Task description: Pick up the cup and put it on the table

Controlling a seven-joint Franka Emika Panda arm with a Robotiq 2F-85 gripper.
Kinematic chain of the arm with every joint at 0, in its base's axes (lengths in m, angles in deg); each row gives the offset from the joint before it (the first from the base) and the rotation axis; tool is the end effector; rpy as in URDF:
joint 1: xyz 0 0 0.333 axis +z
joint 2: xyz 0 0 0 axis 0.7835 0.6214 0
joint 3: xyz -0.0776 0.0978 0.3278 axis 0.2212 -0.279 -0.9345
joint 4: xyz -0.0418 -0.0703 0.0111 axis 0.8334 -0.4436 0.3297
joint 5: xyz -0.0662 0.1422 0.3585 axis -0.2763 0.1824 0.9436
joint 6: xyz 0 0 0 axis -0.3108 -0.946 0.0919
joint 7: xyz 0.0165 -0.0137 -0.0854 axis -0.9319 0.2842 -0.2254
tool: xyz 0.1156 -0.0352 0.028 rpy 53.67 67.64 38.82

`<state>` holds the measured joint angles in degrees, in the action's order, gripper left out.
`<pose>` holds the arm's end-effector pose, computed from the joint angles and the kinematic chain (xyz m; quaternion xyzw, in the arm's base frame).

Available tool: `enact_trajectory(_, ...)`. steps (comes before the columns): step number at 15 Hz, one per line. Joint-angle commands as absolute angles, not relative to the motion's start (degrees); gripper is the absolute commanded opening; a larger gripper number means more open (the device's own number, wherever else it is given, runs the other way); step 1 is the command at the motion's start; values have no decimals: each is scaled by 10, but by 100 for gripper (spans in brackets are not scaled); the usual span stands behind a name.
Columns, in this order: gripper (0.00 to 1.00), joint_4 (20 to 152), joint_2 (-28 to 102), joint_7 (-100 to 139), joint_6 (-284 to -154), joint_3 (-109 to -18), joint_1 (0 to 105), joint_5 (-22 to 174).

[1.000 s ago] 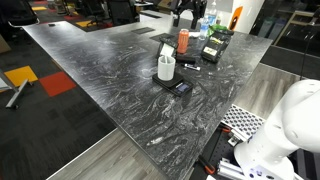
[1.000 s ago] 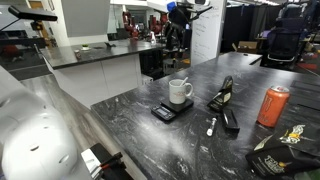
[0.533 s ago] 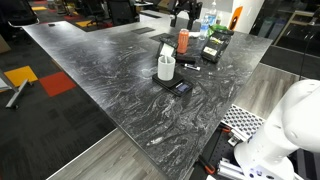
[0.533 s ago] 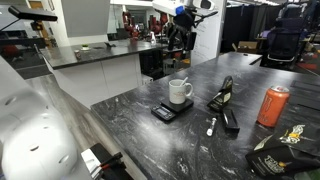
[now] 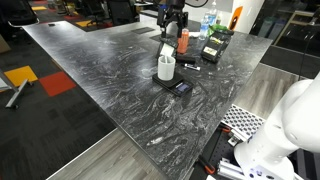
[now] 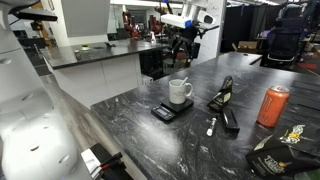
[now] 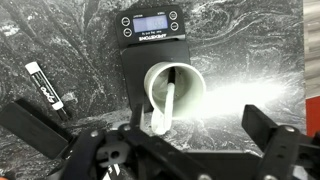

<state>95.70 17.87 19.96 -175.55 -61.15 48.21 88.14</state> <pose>0.5202 -0.0741 0.5749 -0.9861 0.1266 0.0652 0.0861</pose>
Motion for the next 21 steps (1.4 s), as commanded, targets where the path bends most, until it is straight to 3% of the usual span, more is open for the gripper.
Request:
enact_trajectory(1,100,916,217,189,-1746,-620,478,864)
enact_trajectory(21,100,890,257,187,-1818,-622,475,854)
